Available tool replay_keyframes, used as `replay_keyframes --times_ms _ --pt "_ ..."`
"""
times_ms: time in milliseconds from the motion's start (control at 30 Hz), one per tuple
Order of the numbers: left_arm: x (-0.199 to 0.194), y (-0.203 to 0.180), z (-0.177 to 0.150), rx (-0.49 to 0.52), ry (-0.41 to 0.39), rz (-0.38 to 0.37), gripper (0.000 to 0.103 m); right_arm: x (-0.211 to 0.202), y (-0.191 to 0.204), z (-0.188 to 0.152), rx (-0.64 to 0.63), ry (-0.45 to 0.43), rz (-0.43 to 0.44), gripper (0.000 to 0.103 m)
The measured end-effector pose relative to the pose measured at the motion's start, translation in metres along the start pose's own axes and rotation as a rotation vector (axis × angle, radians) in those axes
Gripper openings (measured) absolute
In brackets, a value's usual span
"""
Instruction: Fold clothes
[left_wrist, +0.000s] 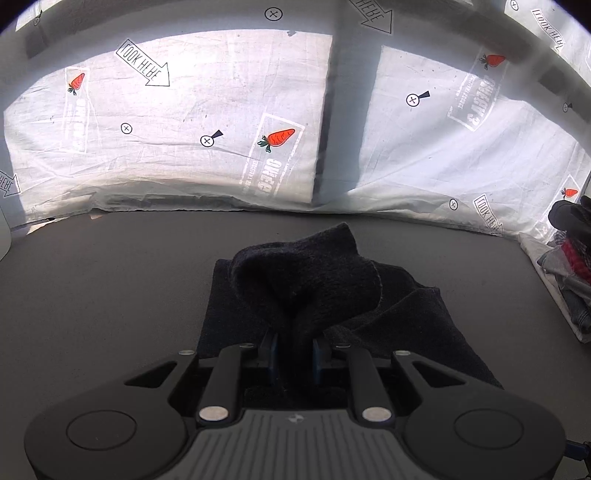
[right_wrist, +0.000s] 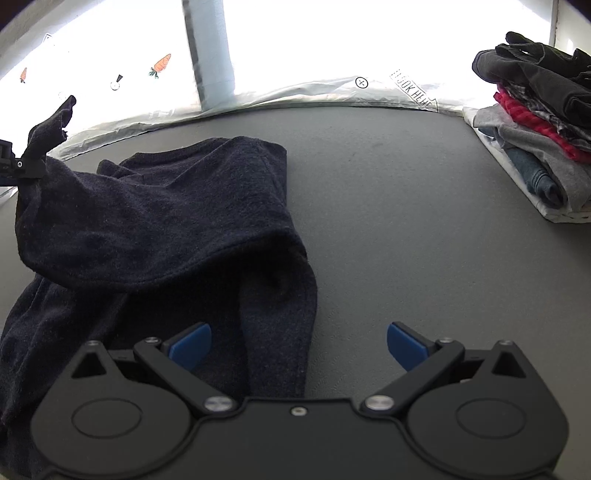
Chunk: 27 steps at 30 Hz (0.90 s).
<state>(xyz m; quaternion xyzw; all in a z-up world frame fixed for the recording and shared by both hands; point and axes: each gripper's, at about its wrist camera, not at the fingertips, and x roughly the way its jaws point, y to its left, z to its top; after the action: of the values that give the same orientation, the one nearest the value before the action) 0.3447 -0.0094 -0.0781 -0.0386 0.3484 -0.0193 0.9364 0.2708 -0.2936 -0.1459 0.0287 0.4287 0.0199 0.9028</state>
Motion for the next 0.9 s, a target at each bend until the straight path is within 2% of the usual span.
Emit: replay_keyframes --times_ms 167,467,667,900 --pt "-0.005 0.039 -0.01 -0.025 0.003 0.006 0.02 -0.005 0.029 -0.011 0.017 0.007 -0.007 0.103" --pt "-0.01 0.079 -0.023 -0.013 0.009 -0.008 0.019 -0.007 0.062 -0.017 0.04 0.001 -0.041 0.103" --pt "-0.007 0.111 -0.025 -0.034 0.011 0.015 0.019 -0.008 0.079 -0.015 0.039 -0.015 -0.058 0.103" --pt "0.009 0.15 -0.028 -0.105 0.047 0.058 0.019 -0.006 0.101 -0.012 -0.018 -0.031 -0.061 0.103"
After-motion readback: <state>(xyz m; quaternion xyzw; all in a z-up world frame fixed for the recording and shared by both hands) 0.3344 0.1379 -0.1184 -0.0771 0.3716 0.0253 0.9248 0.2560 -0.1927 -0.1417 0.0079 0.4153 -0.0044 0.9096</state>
